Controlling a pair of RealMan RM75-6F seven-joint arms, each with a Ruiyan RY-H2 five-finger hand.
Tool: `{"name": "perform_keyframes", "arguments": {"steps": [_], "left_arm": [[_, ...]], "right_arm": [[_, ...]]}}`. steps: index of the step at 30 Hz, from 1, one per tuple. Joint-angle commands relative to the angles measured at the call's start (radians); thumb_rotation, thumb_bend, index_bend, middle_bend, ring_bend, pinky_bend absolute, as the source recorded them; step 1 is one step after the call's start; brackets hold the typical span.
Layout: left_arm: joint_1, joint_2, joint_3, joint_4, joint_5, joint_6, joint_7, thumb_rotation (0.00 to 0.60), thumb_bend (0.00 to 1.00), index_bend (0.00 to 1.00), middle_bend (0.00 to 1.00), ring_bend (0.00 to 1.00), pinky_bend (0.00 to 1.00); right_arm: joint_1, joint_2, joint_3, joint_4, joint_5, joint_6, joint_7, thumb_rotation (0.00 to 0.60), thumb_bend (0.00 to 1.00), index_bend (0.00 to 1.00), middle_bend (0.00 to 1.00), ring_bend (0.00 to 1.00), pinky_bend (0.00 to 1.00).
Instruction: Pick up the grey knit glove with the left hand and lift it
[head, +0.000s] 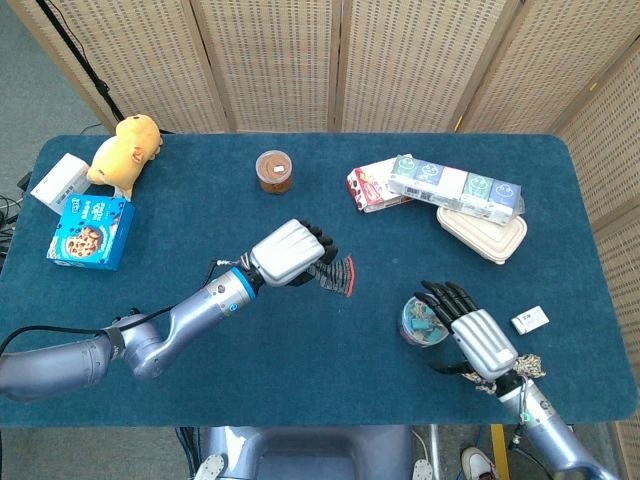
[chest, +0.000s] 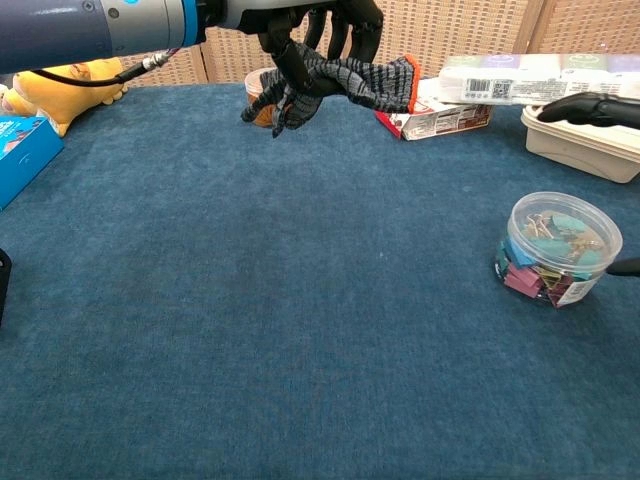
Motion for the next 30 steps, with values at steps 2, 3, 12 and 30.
{"name": "perform_keyframes", "arguments": {"steps": [2,3,12,30], "left_arm": [[-0.038,-0.022,-0.012,0.029,-0.006,-0.011,-0.044,0.600,0.38,0.52,0.49,0.43,0.51],[-0.043,-0.025,-0.012,0.032,-0.008,-0.011,-0.048,0.600,0.38,0.52,0.49,0.43,0.51],[-0.069,-0.022,-0.004,0.034,-0.035,-0.017,-0.045,0.600,0.38,0.52,0.49,0.43,0.51],[-0.094,-0.031,0.016,0.021,-0.086,-0.014,-0.036,0.600,0.38,0.52,0.49,0.43,0.51]], "right_arm": [[0.032,-0.033,0.021,-0.038,0.006,-0.012,-0.004,0.600,0.00,0.08,0.04,0.00,0.00],[0.039,-0.039,0.027,-0.045,0.009,-0.013,-0.011,0.600,0.00,0.08,0.04,0.00,0.00],[0.040,-0.115,0.041,0.004,0.020,0.035,-0.142,0.600,0.00,0.08,0.04,0.00,0.00],[0.050,-0.176,0.022,0.057,0.007,0.073,-0.208,0.600,0.00,0.09,0.04,0.00,0.00]]}}
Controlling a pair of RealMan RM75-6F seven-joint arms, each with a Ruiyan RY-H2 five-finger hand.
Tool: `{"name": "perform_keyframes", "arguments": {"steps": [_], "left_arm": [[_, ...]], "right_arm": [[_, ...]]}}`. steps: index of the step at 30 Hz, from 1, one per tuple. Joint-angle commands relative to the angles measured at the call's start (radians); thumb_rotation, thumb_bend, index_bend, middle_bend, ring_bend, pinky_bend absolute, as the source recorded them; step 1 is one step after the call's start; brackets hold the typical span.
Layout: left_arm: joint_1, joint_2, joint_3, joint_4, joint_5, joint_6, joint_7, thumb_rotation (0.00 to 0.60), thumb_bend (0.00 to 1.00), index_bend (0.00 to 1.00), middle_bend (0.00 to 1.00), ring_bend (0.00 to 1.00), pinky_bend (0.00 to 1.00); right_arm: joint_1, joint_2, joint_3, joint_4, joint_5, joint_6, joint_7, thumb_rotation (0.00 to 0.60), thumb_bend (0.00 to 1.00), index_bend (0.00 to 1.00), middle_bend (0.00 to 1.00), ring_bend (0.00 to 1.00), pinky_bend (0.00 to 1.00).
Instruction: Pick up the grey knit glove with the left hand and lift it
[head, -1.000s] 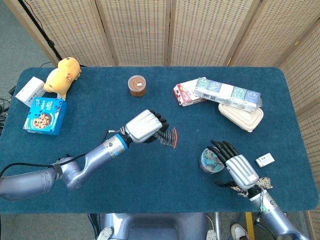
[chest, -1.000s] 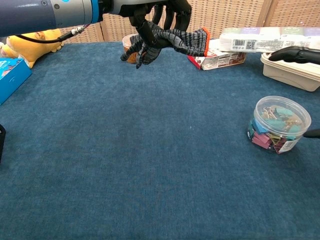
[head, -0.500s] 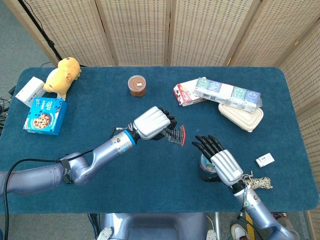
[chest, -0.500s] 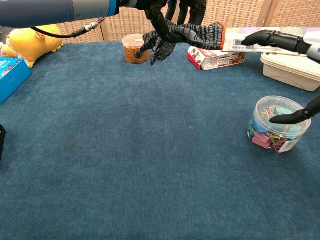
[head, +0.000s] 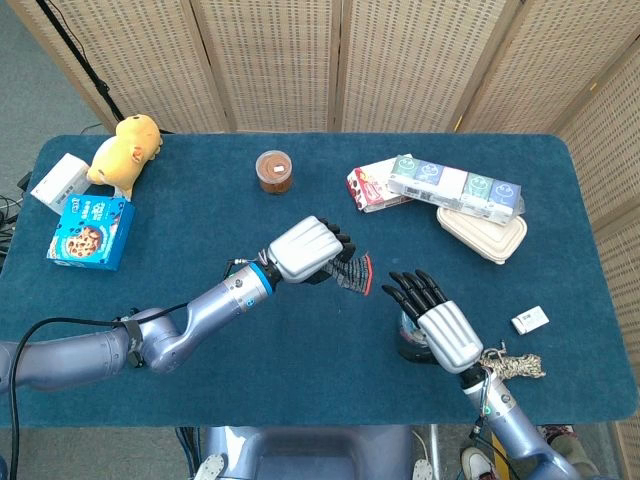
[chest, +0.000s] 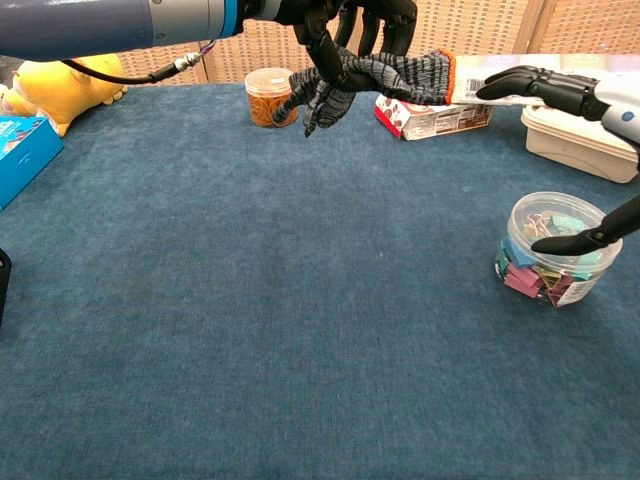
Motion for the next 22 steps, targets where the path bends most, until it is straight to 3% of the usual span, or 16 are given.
{"name": "perform_keyframes", "arguments": {"steps": [1,22], "left_arm": [[-0.009,-0.009,-0.002,0.004,-0.008,-0.004,-0.002,0.600,0.38,0.52,0.49,0.43,0.51],[-0.069,-0.053,-0.028,-0.002,-0.168,-0.033,0.065,0.600,0.38,0.53,0.49,0.43,0.51]], "right_arm": [[0.006,-0.013,0.000,0.004,0.003,-0.003,-0.004,0.600,0.00,0.09,0.04,0.00,0.00],[0.035,-0.076,-0.014,0.028,0.008,-0.018,-0.058,0.600,0.00,0.09,0.04,0.00,0.00]]}}
